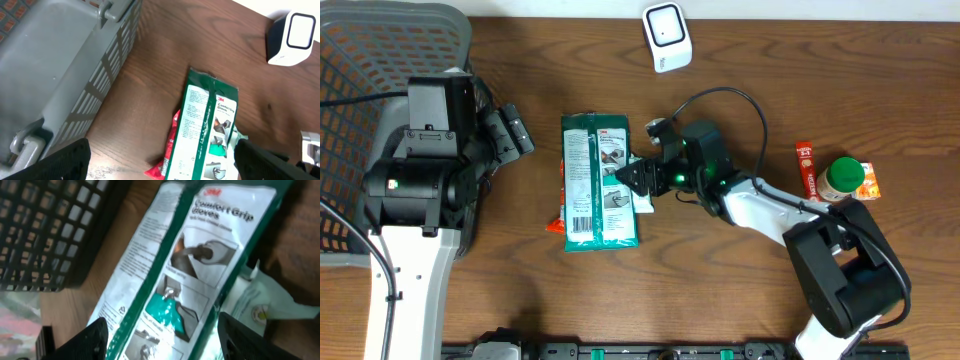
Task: Scan the item barcode
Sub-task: 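Move the right gripper left onto the green 3M gloves pack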
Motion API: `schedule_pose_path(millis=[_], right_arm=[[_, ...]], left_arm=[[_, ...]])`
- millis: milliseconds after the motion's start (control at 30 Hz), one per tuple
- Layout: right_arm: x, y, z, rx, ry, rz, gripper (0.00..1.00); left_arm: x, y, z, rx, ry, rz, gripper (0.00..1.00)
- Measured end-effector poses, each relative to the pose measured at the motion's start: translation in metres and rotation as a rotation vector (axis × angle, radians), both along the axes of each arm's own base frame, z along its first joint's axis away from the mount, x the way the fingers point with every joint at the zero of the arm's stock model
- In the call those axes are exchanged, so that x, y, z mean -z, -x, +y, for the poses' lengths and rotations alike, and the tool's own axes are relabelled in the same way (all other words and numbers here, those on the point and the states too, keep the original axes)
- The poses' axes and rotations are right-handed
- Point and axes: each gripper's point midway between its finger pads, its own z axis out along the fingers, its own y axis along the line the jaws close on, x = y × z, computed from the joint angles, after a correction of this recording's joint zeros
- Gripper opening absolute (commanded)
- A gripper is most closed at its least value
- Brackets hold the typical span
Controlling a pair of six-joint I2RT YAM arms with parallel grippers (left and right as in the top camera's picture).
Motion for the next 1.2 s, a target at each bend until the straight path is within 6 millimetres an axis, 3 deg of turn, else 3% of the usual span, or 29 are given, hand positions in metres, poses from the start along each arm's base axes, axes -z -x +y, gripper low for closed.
schedule_pose_path(millis=[267, 533, 800, 1200], right_arm=[[-0.037, -0.020, 0.014, -0.004, 0.007, 0.007, 0.67], [-0.015, -0.010, 0.014, -0.008, 0.065, 0.070, 0.70], [0.036, 0.005, 0.022, -0.039, 0.129, 0.157, 0.70], [0.039, 0.004, 0.022, -0.024, 0.165, 0.163, 0.74]], left_arm=[[0.000, 0.000, 0.000, 0.000, 0.000, 0.000, 0.91], [0.000, 0.000, 0.000, 0.000, 0.000, 0.000, 0.91], [0.000, 0.000, 0.000, 0.000, 0.000, 0.000, 0.92], [0.000, 0.000, 0.000, 0.000, 0.000, 0.000, 0.91]])
